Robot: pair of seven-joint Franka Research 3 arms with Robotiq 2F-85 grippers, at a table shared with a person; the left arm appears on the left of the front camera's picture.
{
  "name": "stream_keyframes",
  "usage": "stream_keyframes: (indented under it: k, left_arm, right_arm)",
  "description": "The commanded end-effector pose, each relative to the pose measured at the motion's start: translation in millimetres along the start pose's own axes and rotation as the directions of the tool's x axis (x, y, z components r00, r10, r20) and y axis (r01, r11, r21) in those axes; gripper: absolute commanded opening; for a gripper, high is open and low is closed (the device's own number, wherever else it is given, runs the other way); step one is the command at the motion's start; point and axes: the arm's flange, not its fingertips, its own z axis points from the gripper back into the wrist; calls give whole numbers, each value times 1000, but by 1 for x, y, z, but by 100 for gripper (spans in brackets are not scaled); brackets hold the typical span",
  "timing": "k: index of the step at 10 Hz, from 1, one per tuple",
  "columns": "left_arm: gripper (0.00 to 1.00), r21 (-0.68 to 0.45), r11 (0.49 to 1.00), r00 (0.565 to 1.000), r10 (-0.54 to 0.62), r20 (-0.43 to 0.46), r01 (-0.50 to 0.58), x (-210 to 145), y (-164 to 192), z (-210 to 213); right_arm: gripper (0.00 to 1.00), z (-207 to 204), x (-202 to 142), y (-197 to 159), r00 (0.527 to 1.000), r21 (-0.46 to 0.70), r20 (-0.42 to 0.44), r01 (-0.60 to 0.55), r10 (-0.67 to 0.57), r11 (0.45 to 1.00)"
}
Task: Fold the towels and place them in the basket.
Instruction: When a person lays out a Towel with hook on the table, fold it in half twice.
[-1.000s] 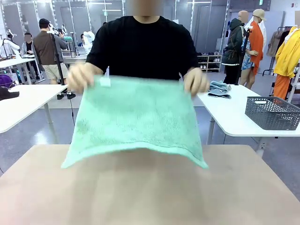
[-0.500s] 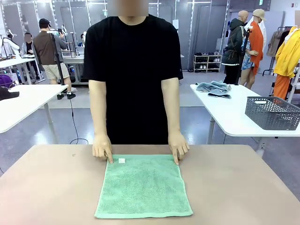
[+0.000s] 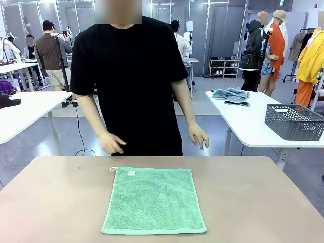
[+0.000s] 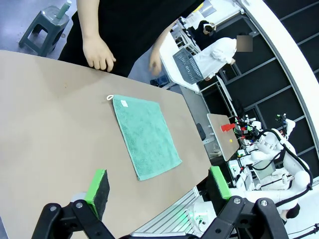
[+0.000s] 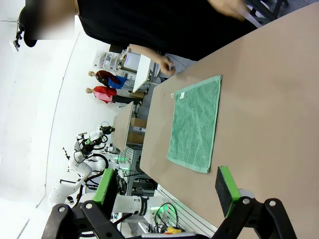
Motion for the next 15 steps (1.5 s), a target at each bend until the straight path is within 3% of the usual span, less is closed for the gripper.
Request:
stream_keyframes:
  k: [1, 7, 8, 10, 12, 14, 15]
  left_arm:
    - [100, -16, 1000, 1000, -16, 7, 16, 0, 0, -1]
    - [100, 0, 1000, 1000, 0, 0, 0, 0, 0, 0]
    - [100, 34, 989, 987, -143, -68, 145, 10, -17, -3]
    - [100, 33, 934, 915, -340, -217, 355, 30, -54, -32]
    - [100, -23, 798, 721, -555, -414, 602, 53, -94, -73]
    - [100, -177, 632, 466, -706, -534, 755, 63, -135, -113]
    - [100, -206, 560, 353, -724, -593, 803, 57, -155, -141]
  right_arm:
    - [100, 0, 0, 0, 1000, 10, 1, -2, 2, 1000]
    - [100, 0, 0, 0, 1000, 0, 0, 0, 0, 1000]
    - [100, -7, 1, 15, 993, -30, -61, -106, 104, 994]
    - [100, -35, 8, 58, 943, 43, -159, -291, 294, 956]
    - [100, -86, 3, 112, 790, 79, -343, -514, 508, 854]
    - [100, -135, -12, 162, 559, 130, -474, -720, 681, 681]
    - [100, -161, -29, 183, 412, 147, -516, -821, 751, 552]
